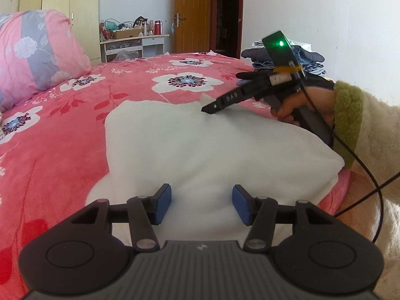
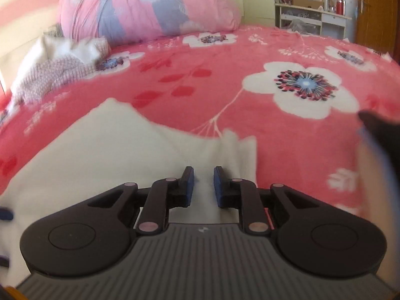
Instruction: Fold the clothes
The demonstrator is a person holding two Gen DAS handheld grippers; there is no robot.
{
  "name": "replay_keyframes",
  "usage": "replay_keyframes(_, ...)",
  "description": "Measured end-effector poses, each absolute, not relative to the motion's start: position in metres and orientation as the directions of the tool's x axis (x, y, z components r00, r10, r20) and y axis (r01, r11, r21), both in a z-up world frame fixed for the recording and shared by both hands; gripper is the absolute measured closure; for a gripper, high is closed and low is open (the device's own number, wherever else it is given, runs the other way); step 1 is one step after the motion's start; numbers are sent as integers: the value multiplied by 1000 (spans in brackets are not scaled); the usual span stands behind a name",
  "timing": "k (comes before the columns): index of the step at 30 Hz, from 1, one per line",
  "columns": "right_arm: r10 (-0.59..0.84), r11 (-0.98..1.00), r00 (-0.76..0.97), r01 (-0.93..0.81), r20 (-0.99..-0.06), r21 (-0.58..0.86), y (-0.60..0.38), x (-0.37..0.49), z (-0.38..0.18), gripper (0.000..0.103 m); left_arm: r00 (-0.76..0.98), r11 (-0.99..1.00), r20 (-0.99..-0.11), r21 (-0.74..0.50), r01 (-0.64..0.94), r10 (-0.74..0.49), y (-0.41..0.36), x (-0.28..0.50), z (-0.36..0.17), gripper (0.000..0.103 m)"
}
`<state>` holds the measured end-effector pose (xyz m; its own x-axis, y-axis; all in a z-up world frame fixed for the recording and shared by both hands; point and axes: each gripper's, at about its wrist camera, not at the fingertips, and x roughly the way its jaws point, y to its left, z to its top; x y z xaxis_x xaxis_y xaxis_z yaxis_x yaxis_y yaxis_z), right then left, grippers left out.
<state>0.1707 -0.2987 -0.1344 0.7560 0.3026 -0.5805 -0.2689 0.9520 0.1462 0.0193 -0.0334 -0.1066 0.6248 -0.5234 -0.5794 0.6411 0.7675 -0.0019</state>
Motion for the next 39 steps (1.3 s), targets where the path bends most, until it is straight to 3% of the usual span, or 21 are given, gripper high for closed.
replay_keyframes(5,273,961,782,-254,-561,113,-292,159,-108,87,622,764,-575,-9,645,-531,-32,19,-107,46)
replay_keyframes(13,462,887,701,-375,-544,270,-271,198,-118,88,631,775,-579,-3,631,-516,-36,15,-106,45)
replay_keyframes(15,424,902,676,-377,-602,212,-259,211,-136,88,631,776,-578,-6,631,-517,-35,15,-106,45)
replay_keyframes(18,407,911,684,-351,-605,217,-258,213,-128,88,631,774,-574,-9,633,-522,-34,14,-106,45)
replay_keyframes(21,360,924,715,-360,-599,125,-246,203,-106,84,631,771,-570,-7,636,-526,-32,14,-108,44)
replay_keyframes(25,506,849,665,-498,-549,179,-223,200,-89,84,632,774,-570,-12,633,-526,-32,14,-108,44)
replay_keyframes(27,537,824,623,-533,-570,194,-207,211,-95,85,635,776,-570,-8,630,-522,-33,13,-107,44)
replay_keyframes(29,496,838,587,-517,-640,175,-193,227,-117,88,638,778,-569,-6,628,-519,-33,13,-106,44)
replay_keyframes(33,444,883,638,-431,-629,186,-207,230,-118,93,635,778,-567,-18,628,-526,-30,13,-106,44)
replay_keyframes(36,306,935,732,-351,-609,49,-222,202,-96,87,635,776,-562,-17,631,-529,-30,13,-107,43)
replay_keyframes(39,465,878,685,-436,-561,195,-246,169,-84,88,634,777,-558,-29,629,-535,-29,13,-107,43)
